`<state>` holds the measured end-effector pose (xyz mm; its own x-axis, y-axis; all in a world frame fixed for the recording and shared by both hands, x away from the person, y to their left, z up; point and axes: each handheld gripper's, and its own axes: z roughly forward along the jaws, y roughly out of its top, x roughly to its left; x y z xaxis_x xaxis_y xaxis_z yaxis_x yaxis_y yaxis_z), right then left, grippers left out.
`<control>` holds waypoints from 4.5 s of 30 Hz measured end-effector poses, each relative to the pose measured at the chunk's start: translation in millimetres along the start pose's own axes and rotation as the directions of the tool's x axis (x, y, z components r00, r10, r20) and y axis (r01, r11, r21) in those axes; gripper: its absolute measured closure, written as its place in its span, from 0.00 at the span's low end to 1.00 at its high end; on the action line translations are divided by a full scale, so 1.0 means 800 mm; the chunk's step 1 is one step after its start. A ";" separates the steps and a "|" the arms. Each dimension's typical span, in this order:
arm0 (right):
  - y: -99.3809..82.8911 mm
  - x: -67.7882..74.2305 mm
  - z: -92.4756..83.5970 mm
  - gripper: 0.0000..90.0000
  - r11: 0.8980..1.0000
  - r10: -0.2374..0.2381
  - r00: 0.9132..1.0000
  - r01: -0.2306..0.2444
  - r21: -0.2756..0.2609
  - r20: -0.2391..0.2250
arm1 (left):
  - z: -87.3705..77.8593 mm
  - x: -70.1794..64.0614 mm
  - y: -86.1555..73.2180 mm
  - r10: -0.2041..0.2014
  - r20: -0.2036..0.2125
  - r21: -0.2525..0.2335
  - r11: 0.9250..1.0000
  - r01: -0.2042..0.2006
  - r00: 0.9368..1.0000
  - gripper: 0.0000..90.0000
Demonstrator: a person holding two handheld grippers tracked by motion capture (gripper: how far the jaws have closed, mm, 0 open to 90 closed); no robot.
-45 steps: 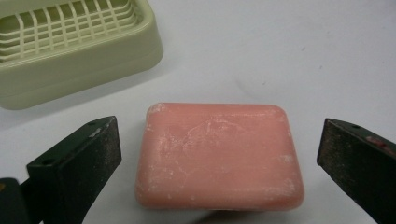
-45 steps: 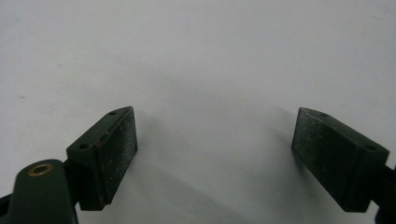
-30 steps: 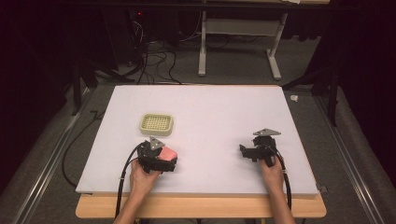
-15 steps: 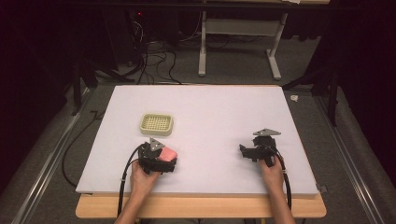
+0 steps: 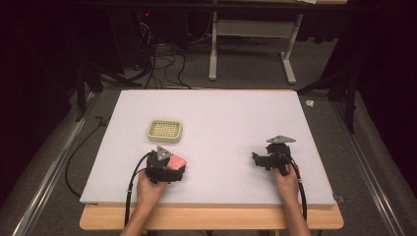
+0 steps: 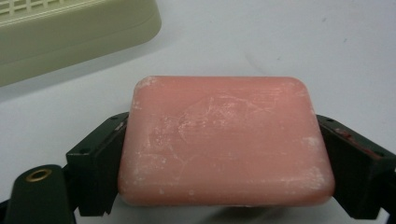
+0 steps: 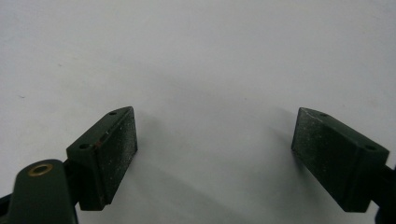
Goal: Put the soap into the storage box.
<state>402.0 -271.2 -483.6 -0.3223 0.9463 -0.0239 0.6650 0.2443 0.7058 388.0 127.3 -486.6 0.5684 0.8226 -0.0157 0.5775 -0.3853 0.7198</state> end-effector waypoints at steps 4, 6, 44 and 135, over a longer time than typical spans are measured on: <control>0.000 0.000 0.000 0.16 1.000 0.000 1.000 0.000 0.000 0.000 | 0.000 0.000 0.000 0.002 0.002 0.001 1.000 -0.002 1.000 0.15; 0.000 0.000 0.000 0.16 1.000 0.000 1.000 0.000 0.000 0.000 | 0.000 0.000 0.000 0.002 0.002 0.001 1.000 -0.002 1.000 0.15; 0.000 0.000 0.000 0.16 1.000 0.000 1.000 0.000 0.000 0.000 | -0.032 0.002 0.014 -0.013 0.012 -0.069 0.998 0.014 1.000 0.15; 0.000 0.000 0.000 0.16 1.000 -0.002 1.000 0.002 0.000 0.000 | -0.032 0.070 0.103 -0.109 -0.075 -0.071 0.992 0.104 0.991 0.15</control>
<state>401.9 -271.3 -483.6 -0.3233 0.9460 -0.0255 0.6643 0.2461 0.7058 452.8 152.1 -410.4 0.4565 0.8887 -0.0424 0.5902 -0.2668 0.7619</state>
